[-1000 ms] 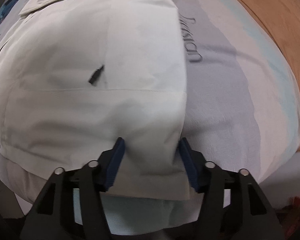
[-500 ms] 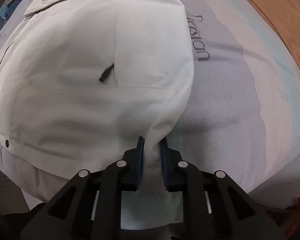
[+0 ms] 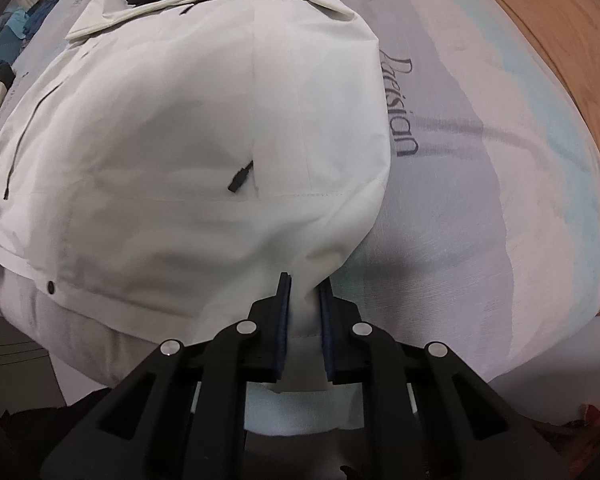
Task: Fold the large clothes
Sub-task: 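Close both tools on the white hem of the jacket, then lift the gripped hem with both tools and fold it over toward the hood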
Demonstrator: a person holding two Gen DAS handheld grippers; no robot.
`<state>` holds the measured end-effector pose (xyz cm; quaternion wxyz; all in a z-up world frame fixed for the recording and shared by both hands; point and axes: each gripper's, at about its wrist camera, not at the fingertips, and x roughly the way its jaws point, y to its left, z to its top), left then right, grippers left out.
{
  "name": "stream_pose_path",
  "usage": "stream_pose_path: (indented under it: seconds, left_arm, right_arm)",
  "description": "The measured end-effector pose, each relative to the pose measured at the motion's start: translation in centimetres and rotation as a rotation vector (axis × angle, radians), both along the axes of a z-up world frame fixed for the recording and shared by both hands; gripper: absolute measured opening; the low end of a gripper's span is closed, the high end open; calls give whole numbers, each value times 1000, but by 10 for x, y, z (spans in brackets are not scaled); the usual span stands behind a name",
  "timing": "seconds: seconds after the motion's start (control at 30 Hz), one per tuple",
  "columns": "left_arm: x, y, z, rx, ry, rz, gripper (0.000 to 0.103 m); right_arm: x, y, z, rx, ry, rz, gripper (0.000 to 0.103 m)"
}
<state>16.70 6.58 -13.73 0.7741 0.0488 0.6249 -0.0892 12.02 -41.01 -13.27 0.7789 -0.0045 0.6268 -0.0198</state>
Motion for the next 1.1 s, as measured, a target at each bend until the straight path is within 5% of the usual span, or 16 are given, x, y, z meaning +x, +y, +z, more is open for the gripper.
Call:
stream_pose_path:
  seconds: [0.6, 1.1]
  left_arm:
    - [22, 3, 54, 34, 6, -37, 3]
    - [55, -34, 113, 122, 54, 17, 3]
  right_arm:
    - [14, 0, 45, 69, 29, -3, 12]
    - [66, -25, 78, 274, 123, 8, 10]
